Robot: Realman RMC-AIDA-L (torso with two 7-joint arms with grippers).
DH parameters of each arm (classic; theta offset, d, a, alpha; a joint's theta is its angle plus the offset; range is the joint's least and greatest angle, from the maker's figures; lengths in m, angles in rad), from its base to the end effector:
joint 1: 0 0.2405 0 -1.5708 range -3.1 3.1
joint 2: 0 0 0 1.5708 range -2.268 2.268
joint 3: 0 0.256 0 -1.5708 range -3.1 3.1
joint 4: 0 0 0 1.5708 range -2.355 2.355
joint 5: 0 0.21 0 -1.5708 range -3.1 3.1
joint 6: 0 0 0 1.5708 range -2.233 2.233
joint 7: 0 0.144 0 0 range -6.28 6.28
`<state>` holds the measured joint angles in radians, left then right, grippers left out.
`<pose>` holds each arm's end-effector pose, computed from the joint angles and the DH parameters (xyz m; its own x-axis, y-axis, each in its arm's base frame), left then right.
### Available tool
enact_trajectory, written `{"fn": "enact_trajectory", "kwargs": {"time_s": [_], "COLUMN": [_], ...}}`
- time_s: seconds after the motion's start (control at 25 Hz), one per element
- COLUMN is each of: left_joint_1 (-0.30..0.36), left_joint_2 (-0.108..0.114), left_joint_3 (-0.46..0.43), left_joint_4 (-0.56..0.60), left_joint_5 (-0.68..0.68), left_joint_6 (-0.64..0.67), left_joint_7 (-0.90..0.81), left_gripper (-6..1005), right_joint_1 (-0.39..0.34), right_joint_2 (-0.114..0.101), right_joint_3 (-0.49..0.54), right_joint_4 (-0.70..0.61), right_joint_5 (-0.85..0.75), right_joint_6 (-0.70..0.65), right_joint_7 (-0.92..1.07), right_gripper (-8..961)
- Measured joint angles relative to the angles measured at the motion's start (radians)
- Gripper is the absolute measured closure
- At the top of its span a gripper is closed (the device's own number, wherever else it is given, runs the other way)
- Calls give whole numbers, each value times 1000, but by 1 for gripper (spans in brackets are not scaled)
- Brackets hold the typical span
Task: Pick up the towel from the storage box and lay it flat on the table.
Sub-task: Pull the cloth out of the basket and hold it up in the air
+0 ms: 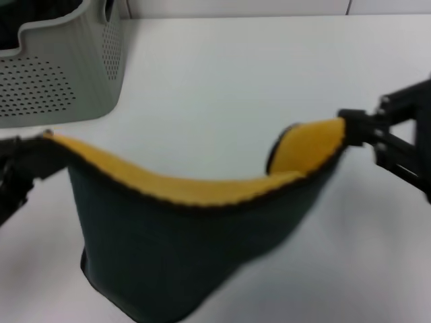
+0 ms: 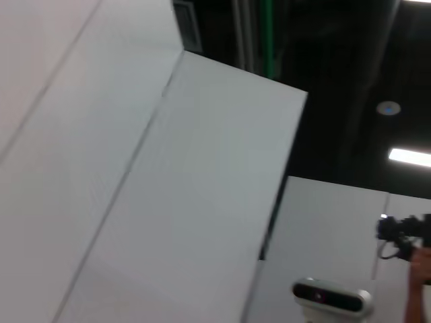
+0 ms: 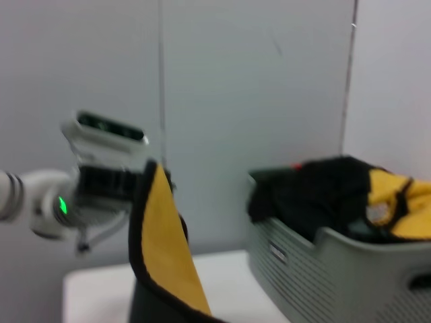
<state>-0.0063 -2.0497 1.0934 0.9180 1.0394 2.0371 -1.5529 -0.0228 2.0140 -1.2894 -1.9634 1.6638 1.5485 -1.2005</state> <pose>-0.2458 0.1902 0.0815 0.2969 0.2137 0.9307 0.3307 -0.9373 0.1097 0.1153 0.2216 0.0947 0.8634 0.0263 -0.5038 -0.1159 -0.9616 -0.2490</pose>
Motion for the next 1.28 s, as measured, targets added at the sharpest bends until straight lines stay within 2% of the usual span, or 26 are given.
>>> {"fn": "enact_trajectory", "kwargs": {"time_s": [0.04, 0.16, 0.28, 0.36, 0.4, 0.52, 0.64, 0.72, 0.8, 0.84, 0.88, 0.96, 1.12, 1.28], "left_joint_1": [48, 67, 14, -72, -138, -314, -382, -384, -383, -383, -383, -388, -398, -387], "left_joint_2": [8, 9, -5, -11, -9, 17, 25, 12, -13, -13, -33, -44, -49, -50], "left_joint_3": [65, 115, 122, 84, 45, -57, -80, -86, -111, -111, -153, -186, -213, -213], "left_joint_4": [65, 99, 14, -122, -240, -580, -744, -764, -739, -739, -723, -719, -721, -722], "left_joint_5": [-40, -55, -28, 19, 56, 157, 177, 172, 167, 167, 164, 162, 136, 84], "left_joint_6": [0, 0, -3, -5, -6, -39, -147, -222, -329, -329, -429, -497, -612, -681], "left_joint_7": [-13, -26, -17, 30, 79, 264, 384, 414, 453, 453, 509, 558, 631, 675], "left_gripper": [985, 985, 985, 985, 985, 985, 985, 985, 985, 985, 985, 985, 984, 984], "right_joint_1": [-6, -9, 4, 34, 57, 162, 295, 383, 458, 505, 519, 559, 627, 631], "right_joint_2": [0, 0, -1, -1, -1, -3, -3, 0, 8, 12, 14, 15, 16, 16], "right_joint_3": [28, 78, 85, 81, 80, 72, 79, 82, 80, 69, 64, 37, -31, -104], "right_joint_4": [-2, 38, 152, 292, 379, 677, 968, 1154, 1296, 1365, 1385, 1435, 1516, 1520], "right_joint_5": [44, 143, 154, 125, 113, 88, 74, 72, 75, 83, 87, 112, 220, 338], "right_joint_6": [45, 138, 156, 153, 153, 139, 75, -10, -117, -204, -231, -304, -452, -528], "right_joint_7": [9, 18, 3, -37, -66, -186, -309, -417, -529, -605, -624, -672, -754, -810], "right_gripper": [945, 945, 944, 944, 944, 944, 944, 944, 944, 944, 944, 945, 945, 945]}}
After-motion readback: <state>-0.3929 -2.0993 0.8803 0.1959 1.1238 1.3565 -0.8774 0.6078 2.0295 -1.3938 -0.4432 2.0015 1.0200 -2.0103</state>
